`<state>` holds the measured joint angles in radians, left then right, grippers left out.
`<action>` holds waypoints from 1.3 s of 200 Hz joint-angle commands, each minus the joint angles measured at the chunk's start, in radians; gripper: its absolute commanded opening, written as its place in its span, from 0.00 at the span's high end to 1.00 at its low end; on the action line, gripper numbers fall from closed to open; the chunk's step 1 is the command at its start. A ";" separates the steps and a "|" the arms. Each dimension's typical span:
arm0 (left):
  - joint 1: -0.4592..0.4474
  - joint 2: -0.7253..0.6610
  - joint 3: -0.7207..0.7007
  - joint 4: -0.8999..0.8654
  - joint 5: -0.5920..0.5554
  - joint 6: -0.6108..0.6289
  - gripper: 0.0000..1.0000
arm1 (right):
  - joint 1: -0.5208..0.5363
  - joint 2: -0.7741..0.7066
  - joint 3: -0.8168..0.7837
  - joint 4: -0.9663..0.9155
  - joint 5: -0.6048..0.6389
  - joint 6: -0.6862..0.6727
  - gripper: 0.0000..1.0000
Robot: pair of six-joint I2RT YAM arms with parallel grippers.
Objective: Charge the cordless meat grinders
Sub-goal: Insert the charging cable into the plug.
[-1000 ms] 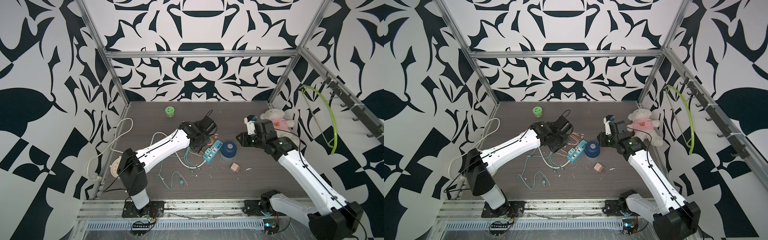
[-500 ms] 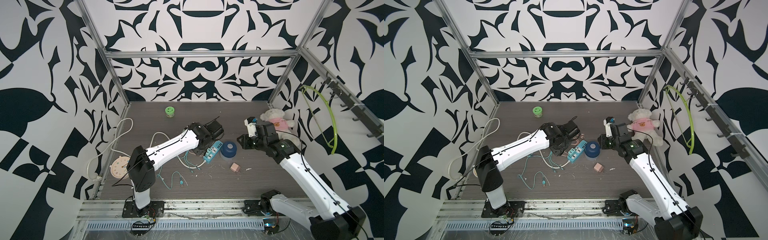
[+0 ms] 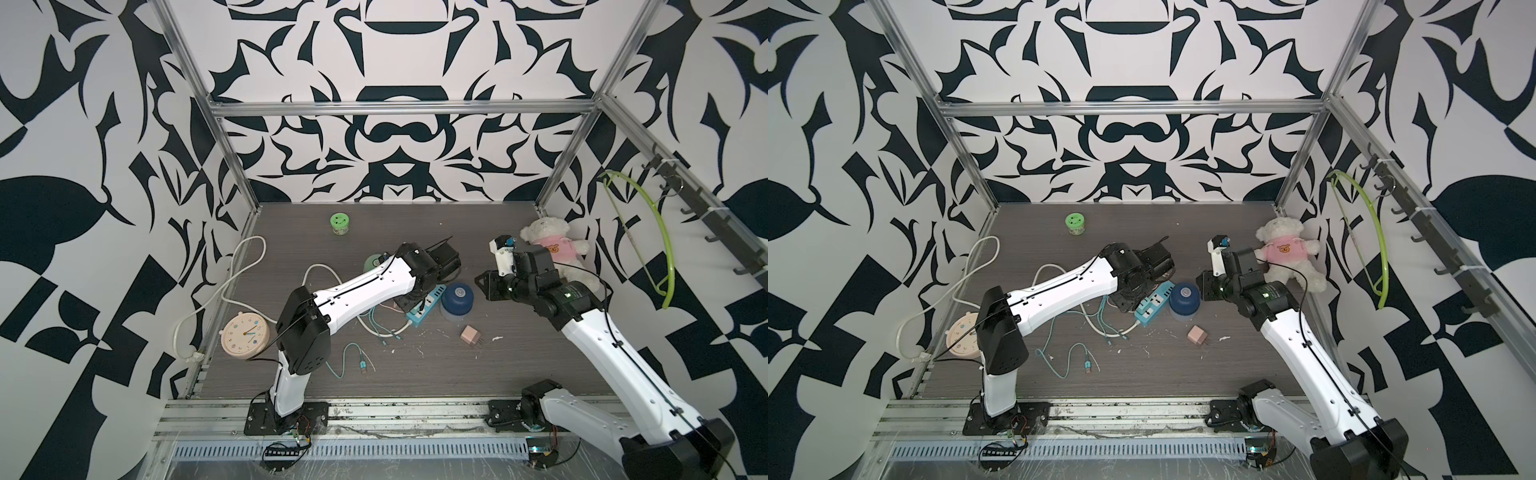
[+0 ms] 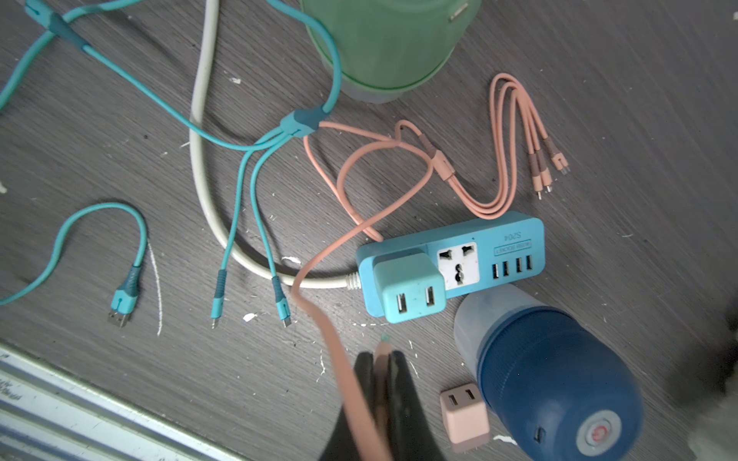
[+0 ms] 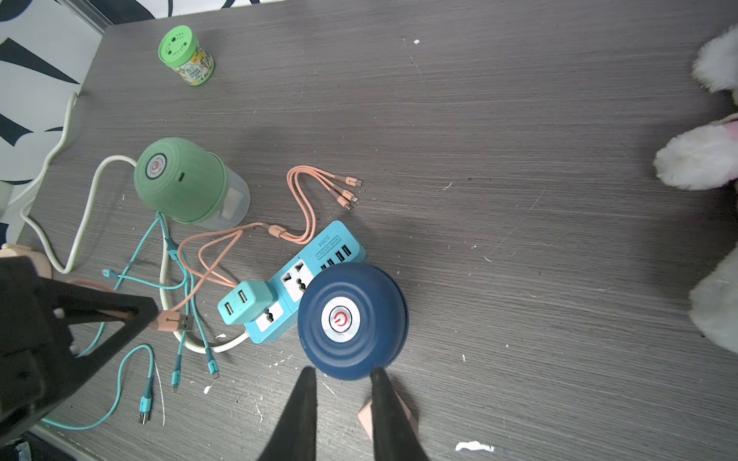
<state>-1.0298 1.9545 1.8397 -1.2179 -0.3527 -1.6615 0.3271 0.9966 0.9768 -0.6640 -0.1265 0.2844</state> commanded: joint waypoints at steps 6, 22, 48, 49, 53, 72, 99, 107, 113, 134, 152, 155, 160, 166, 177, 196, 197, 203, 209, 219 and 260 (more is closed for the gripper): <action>-0.010 0.034 0.038 -0.065 -0.003 -0.020 1.00 | 0.003 -0.025 -0.003 0.005 -0.005 -0.008 0.78; -0.010 0.040 0.048 -0.074 -0.013 -0.020 1.00 | 0.004 -0.032 -0.006 -0.002 -0.005 -0.013 0.78; -0.010 0.033 0.040 -0.064 -0.022 -0.019 1.00 | 0.004 -0.046 -0.013 -0.005 -0.008 -0.020 0.78; -0.010 0.032 0.040 -0.063 -0.022 -0.018 1.00 | 0.004 -0.046 -0.013 -0.005 -0.009 -0.021 0.78; -0.010 0.029 0.036 -0.056 -0.022 -0.015 1.00 | 0.004 -0.047 -0.014 -0.005 -0.010 -0.021 0.78; -0.010 0.008 0.001 0.010 -0.028 0.035 1.00 | 0.005 -0.046 -0.011 -0.005 -0.019 -0.026 0.79; -0.006 -0.077 -0.097 0.167 -0.086 0.245 1.00 | 0.006 -0.043 -0.004 -0.005 -0.043 -0.038 0.79; -0.002 -0.118 -0.143 0.220 -0.101 0.332 1.00 | 0.005 -0.042 -0.004 -0.005 -0.049 -0.044 0.79; 0.003 -0.155 -0.189 0.292 -0.102 0.425 1.00 | 0.006 -0.044 -0.004 -0.005 -0.053 -0.049 0.79; 0.015 -0.312 -0.396 0.606 -0.068 0.763 1.00 | 0.006 -0.045 -0.005 -0.001 -0.068 -0.070 0.79; 0.053 -0.416 -0.528 0.799 0.038 0.986 1.00 | 0.005 -0.040 -0.006 0.000 -0.092 -0.086 0.79; 0.062 -0.429 -0.540 0.816 0.058 1.018 1.00 | 0.006 -0.039 -0.006 0.000 -0.101 -0.089 0.79; 0.080 -0.444 -0.553 0.833 0.100 1.065 1.00 | 0.005 -0.038 -0.008 0.001 -0.115 -0.095 0.79; 0.101 -0.455 -0.564 0.846 0.157 1.132 1.00 | 0.006 -0.036 -0.010 0.005 -0.138 -0.106 0.79; 0.134 -0.470 -0.572 0.845 0.249 1.269 1.00 | 0.007 -0.038 -0.017 0.015 -0.189 -0.132 0.79; 0.196 -0.477 -0.575 0.811 0.437 1.475 1.00 | 0.014 -0.053 -0.038 0.047 -0.303 -0.208 0.78; 0.200 -0.478 -0.575 0.809 0.443 1.485 1.00 | 0.015 -0.054 -0.040 0.049 -0.308 -0.212 0.78; 0.221 -0.477 -0.576 0.796 0.520 1.537 1.00 | 0.016 -0.060 -0.045 0.058 -0.335 -0.243 0.77; 0.240 -0.476 -0.577 0.788 0.578 1.581 1.00 | 0.016 -0.065 -0.050 0.065 -0.356 -0.268 0.77; 0.264 -0.470 -0.580 0.777 0.657 1.660 1.00 | 0.016 -0.065 -0.047 0.067 -0.377 -0.305 0.77; 0.284 -0.411 -0.543 0.624 0.860 2.065 1.00 | 0.016 -0.048 -0.014 0.025 -0.375 -0.378 0.78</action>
<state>-0.7448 1.5043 1.2758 -0.4740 0.2874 0.0414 0.3405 0.9550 0.9283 -0.6468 -0.4614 -0.0135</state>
